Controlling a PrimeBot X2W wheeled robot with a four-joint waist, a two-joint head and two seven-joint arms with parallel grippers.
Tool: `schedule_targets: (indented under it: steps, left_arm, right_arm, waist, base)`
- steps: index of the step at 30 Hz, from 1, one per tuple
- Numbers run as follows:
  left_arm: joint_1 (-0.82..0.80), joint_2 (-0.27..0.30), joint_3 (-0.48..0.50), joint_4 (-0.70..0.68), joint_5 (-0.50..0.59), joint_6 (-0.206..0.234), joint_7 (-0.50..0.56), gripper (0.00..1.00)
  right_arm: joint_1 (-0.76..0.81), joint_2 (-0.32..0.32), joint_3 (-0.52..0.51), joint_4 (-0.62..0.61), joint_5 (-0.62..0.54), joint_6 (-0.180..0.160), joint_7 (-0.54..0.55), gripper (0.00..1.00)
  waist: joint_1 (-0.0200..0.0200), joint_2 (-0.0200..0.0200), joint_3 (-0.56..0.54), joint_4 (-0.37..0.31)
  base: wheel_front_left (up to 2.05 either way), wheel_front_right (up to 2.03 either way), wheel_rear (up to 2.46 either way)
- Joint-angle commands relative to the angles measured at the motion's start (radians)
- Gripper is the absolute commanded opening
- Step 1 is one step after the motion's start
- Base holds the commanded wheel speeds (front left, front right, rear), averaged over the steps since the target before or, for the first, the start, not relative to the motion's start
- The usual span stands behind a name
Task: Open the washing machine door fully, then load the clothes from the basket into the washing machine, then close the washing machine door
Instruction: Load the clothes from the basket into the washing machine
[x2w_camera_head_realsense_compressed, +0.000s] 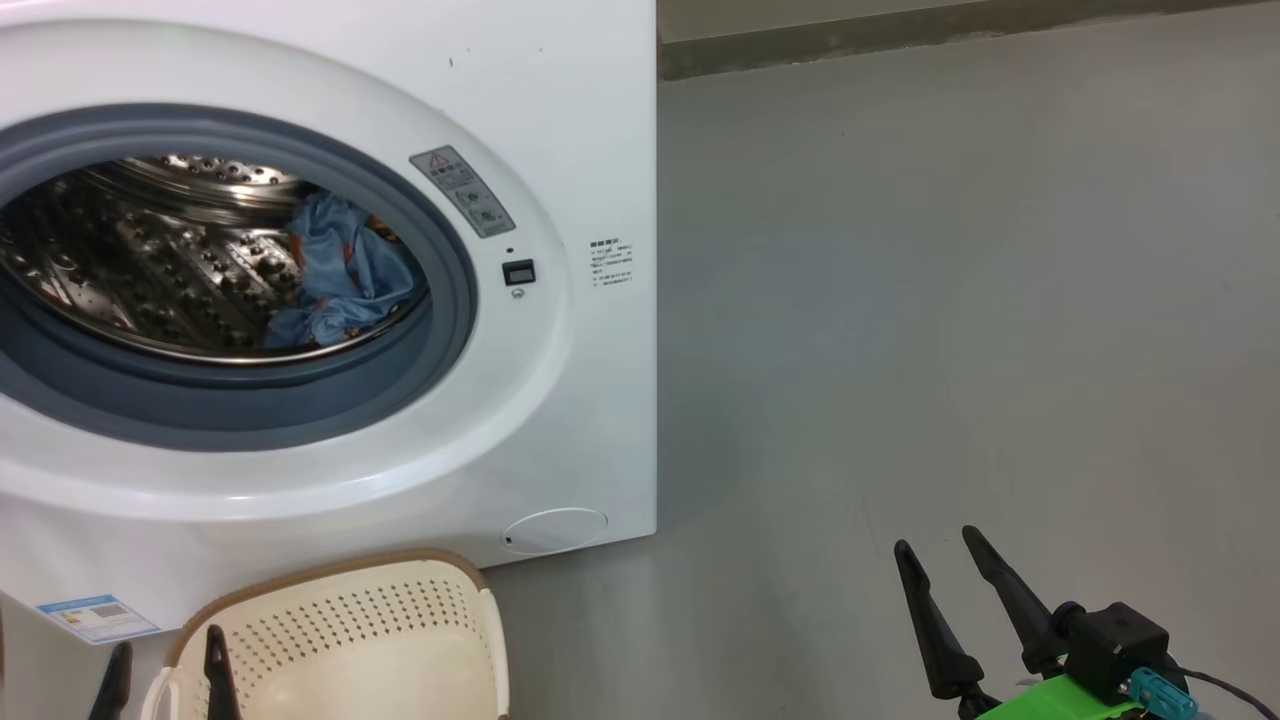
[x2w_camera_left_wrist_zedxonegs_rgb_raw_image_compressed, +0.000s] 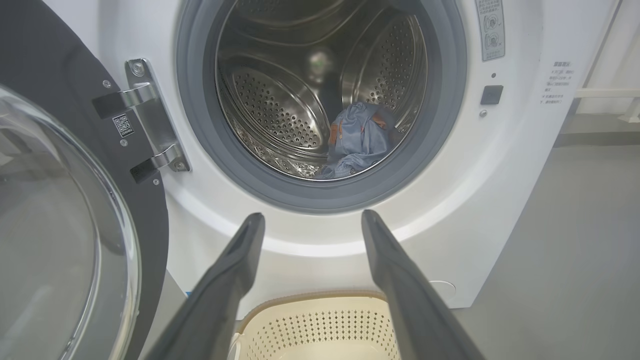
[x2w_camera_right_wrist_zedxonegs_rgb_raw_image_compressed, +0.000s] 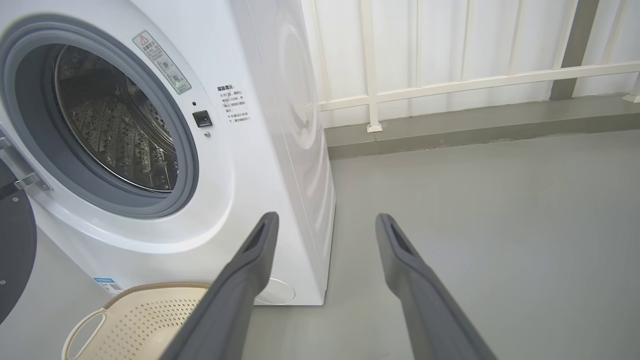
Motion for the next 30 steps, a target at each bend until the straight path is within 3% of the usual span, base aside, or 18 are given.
schedule_targets:
  steps: [1, 30]
  left_arm:
    - [-0.008, 0.006, 0.037, -0.015, 0.004, 0.003, -0.006, 1.00]
    - [-0.012, -0.029, 0.023, 0.036, 0.013, -0.013, -0.006, 1.00]
  right_arm:
    - [-0.017, -0.006, 0.023, -0.027, -0.014, 0.010, -0.002, 1.00]
    - [-0.024, -0.014, 0.051, -0.013, -0.007, 0.010, 0.012, 1.00]
  waist:
    - [0.0000, 0.0000, -0.002, 0.003]
    - [0.0000, 0.0000, -0.041, 0.034]
  base:
    - [0.00, 0.00, 0.00]
    - [0.00, 0.00, 0.00]
